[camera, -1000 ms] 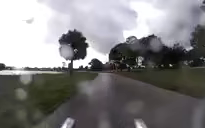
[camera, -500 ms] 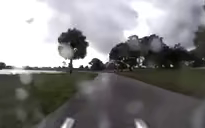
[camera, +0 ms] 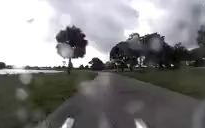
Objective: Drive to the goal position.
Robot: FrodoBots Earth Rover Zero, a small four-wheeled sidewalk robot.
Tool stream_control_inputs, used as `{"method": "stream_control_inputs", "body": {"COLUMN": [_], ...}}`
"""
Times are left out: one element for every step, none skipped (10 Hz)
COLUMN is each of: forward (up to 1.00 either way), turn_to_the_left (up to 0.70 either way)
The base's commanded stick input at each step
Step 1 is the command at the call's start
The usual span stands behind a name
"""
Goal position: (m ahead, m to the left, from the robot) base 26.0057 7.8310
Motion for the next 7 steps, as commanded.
{"method": "stream_control_inputs", "body": {"forward": [1.00, 1.00, 1.00, 1.00, 1.00, 1.00, 1.00], "turn_to_the_left": [0.00, 0.00, 0.00, 0.00, 0.00, 0.00, 0.00]}}
